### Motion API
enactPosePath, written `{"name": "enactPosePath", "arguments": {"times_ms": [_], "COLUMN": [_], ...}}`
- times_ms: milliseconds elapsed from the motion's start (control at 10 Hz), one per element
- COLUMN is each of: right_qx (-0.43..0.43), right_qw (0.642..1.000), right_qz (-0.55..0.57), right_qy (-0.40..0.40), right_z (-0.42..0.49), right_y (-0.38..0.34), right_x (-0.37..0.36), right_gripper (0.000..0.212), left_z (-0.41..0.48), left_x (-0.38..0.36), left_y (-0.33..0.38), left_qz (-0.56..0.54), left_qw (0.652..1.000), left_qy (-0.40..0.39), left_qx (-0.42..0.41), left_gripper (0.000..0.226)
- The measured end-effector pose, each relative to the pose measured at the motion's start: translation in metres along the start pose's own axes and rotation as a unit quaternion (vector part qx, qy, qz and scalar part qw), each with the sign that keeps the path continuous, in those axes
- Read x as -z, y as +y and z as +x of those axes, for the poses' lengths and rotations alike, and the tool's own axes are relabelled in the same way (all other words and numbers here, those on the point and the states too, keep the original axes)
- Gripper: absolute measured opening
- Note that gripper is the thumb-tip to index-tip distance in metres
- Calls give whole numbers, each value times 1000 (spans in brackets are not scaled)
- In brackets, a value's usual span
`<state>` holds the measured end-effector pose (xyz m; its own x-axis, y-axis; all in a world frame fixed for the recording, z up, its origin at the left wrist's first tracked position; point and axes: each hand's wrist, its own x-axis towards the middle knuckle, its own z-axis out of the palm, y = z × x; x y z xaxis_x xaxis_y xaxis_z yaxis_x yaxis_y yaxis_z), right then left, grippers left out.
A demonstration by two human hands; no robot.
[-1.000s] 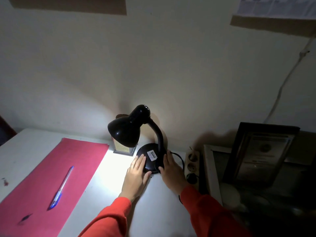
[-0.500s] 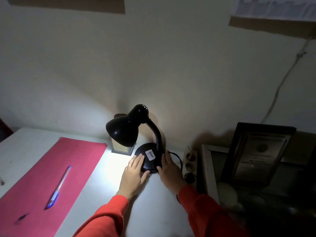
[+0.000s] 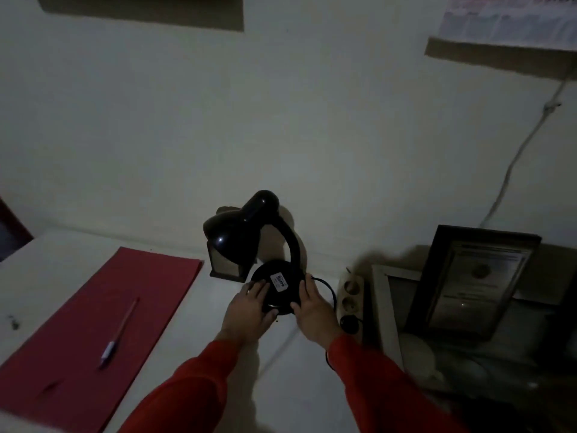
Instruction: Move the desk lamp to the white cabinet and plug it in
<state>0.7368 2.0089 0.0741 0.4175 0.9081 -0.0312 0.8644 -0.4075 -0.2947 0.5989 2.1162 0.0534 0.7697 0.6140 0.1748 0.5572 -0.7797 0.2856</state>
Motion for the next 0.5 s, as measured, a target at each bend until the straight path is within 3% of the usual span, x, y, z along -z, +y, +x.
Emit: {"name": "enactPosePath", "arguments": {"times_ms": [200, 300, 500], "right_qx": [-13, 4, -29], "right_qw": [999, 999, 995], "right_qz": [17, 32, 96], "right_qy": [-44, -39, -15], "right_z": [7, 4, 2], "right_y": [0, 0, -1], "right_x": [21, 31, 48], "right_gripper": [61, 41, 34], "left_z": [8, 7, 7], "left_x": [20, 31, 56], "left_y": [6, 8, 25], "left_qz": [-13, -6, -22], "left_qw": [997, 993, 990], "left_qy": [-72, -116, -137], "left_qx": [27, 26, -3], "left_gripper": [64, 62, 58]}}
